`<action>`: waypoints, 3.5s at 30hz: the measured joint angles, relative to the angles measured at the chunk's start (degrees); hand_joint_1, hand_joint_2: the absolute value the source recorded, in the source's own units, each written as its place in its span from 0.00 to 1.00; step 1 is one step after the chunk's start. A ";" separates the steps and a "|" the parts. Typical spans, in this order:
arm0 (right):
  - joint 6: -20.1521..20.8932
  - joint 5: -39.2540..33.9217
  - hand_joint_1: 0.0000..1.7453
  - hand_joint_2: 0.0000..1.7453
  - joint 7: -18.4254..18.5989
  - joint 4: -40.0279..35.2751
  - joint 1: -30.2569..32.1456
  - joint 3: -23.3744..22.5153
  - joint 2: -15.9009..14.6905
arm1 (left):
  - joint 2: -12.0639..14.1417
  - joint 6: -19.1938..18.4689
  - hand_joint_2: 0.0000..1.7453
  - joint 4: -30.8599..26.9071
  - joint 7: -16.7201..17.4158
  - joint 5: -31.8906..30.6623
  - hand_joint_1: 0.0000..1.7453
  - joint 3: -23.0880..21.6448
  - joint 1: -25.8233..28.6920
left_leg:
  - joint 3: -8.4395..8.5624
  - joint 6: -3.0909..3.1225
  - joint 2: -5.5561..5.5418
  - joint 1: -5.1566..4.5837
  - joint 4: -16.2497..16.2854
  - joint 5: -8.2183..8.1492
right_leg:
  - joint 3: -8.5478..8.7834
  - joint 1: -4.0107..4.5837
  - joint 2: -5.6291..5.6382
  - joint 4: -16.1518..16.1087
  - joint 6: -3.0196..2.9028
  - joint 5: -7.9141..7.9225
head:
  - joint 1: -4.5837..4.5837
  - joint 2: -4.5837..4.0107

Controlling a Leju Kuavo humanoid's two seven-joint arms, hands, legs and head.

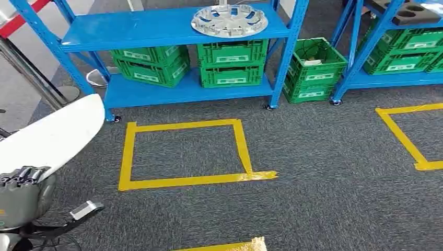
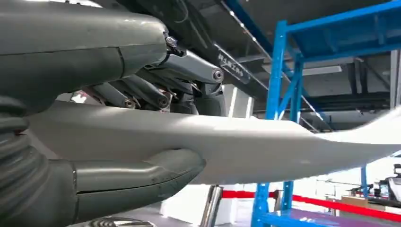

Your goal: Take the parts from the cabinet and place them on the table.

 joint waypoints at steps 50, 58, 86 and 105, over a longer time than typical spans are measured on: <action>-0.13 0.39 0.00 1.00 1.07 0.04 0.27 0.00 -0.18 | 0.46 0.00 1.00 0.26 0.02 -0.24 1.00 -1.55 0.68 | -1.53 -2.13 0.09 0.34 0.42 0.15 | 0.57 -0.83 -0.15 -1.24 -0.41 0.83 | 0.11 0.00; 0.42 1.79 0.00 1.00 0.48 0.04 0.30 0.00 -0.17 | 0.99 0.00 1.00 0.90 0.17 0.22 1.00 -2.38 0.61 | -0.96 -3.18 0.03 1.12 4.99 -1.27 | -0.26 -0.77 -0.18 -0.78 -0.68 1.24 | -0.44 0.00; 0.09 3.13 0.00 1.00 0.77 0.15 0.54 0.00 -0.77 | 0.68 0.02 1.00 0.94 -1.75 -0.07 1.00 -2.23 -0.30 | 0.43 0.05 -2.28 1.09 -2.43 1.42 | -6.79 -1.35 -0.18 12.20 2.72 -3.34 | -0.06 0.00; -0.74 6.34 0.00 1.00 1.18 0.04 0.77 0.00 -0.66 | 0.53 0.02 1.00 0.92 -1.20 -1.46 1.00 -2.25 -1.87 | 0.64 -1.48 5.85 -0.19 -0.41 -0.39 | 0.57 -0.53 -6.19 -0.08 0.54 -0.48 | -0.85 0.00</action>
